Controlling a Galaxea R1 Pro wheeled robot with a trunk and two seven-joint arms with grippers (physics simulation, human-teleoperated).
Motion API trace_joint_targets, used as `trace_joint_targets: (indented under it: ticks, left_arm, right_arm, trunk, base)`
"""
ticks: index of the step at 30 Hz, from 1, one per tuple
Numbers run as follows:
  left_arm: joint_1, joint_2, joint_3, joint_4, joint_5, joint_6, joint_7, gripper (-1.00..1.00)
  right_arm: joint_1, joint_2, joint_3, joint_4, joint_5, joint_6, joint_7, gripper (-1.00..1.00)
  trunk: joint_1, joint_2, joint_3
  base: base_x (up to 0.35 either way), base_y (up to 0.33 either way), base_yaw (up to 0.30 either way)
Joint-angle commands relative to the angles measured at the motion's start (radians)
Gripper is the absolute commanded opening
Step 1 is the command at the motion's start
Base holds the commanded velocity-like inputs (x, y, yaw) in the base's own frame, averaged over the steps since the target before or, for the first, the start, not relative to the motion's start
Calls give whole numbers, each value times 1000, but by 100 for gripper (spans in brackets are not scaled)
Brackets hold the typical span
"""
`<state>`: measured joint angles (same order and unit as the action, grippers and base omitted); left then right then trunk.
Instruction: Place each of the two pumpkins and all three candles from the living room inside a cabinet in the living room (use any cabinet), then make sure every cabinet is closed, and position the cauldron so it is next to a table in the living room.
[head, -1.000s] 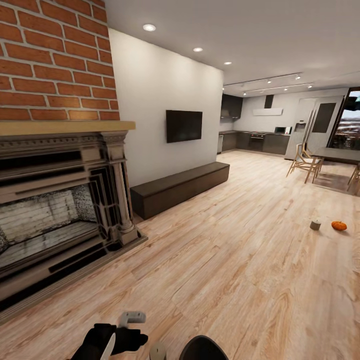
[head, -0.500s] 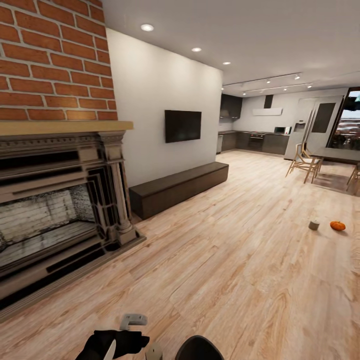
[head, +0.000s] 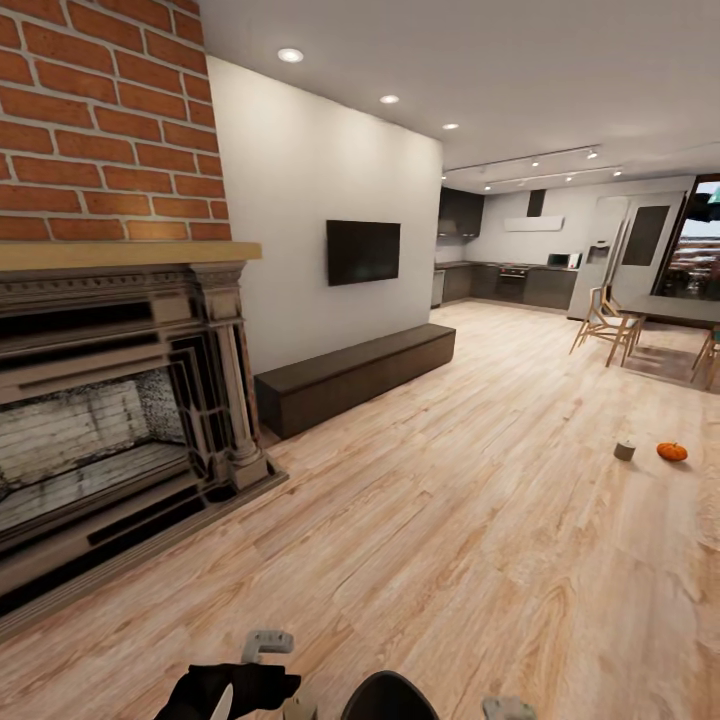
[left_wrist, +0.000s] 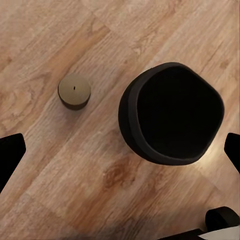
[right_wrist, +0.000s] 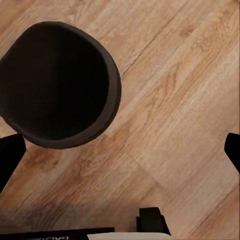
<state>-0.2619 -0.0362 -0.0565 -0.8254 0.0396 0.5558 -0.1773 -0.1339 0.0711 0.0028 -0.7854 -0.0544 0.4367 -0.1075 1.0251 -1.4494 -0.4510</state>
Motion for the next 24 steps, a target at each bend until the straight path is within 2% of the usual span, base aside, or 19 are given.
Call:
trace_joint_targets:
  ticks: [1, 3, 5, 6, 8, 11, 14, 20, 24]
  left_arm:
    - [0, -2, -7, -1, 5, 0, 0, 100]
    - [0, -5, -23, 0, 5, -7, 1, 100]
    - [-1, -8, -31, 0, 4, -10, 5, 100]
    - [-4, -19, -36, 0, 0, -11, 9, 100]
    - [-13, -35, -40, 0, -1, -11, 13, 100]
    - [-31, -45, -43, 55, -4, -12, 16, 100]
    - [-60, -48, -42, 116, -6, -14, 16, 100]
    - [-77, -50, -42, 168, -5, -41, 18, 100]
    - [-78, -51, -41, 193, -3, -58, 56, 100]
  right_arm:
    - [-31, 18, 0, 12, -5, 7, -19, 100]
    - [-101, 41, 0, 60, -5, 8, -53, 100]
    - [-182, 52, -1, 132, -17, 4, -79, 100]
    - [-237, 57, -1, 195, -35, -2, -88, 100]
    - [-282, 59, -1, 269, -57, -20, -94, 100]
    - [-307, 60, 0, 350, -67, -99, -97, 100]
    - [-312, 61, 0, 385, -69, -130, -98, 100]
    - [-314, 61, 0, 409, -70, -145, -98, 100]
    - [-314, 61, 1, 412, -70, -148, -98, 100]
  trunk:
    - [0, -1, -1]
    - [0, -1, -1]
    - [0, -1, -1]
    - [0, -1, -1]
    - [0, -1, -1]
    - [0, -1, -1]
    - [0, -1, -1]
    - [0, -1, -1]
    - [0, -1, -1]
  base:
    - [0, -12, 0]
    - [0, -6, 0]
    - [0, -2, 0]
    - [0, 0, 0]
    - [0, 0, 0]
    - [0, 0, 0]
    - [0, 0, 0]
    - [0, 0, 0]
    - [0, 0, 0]
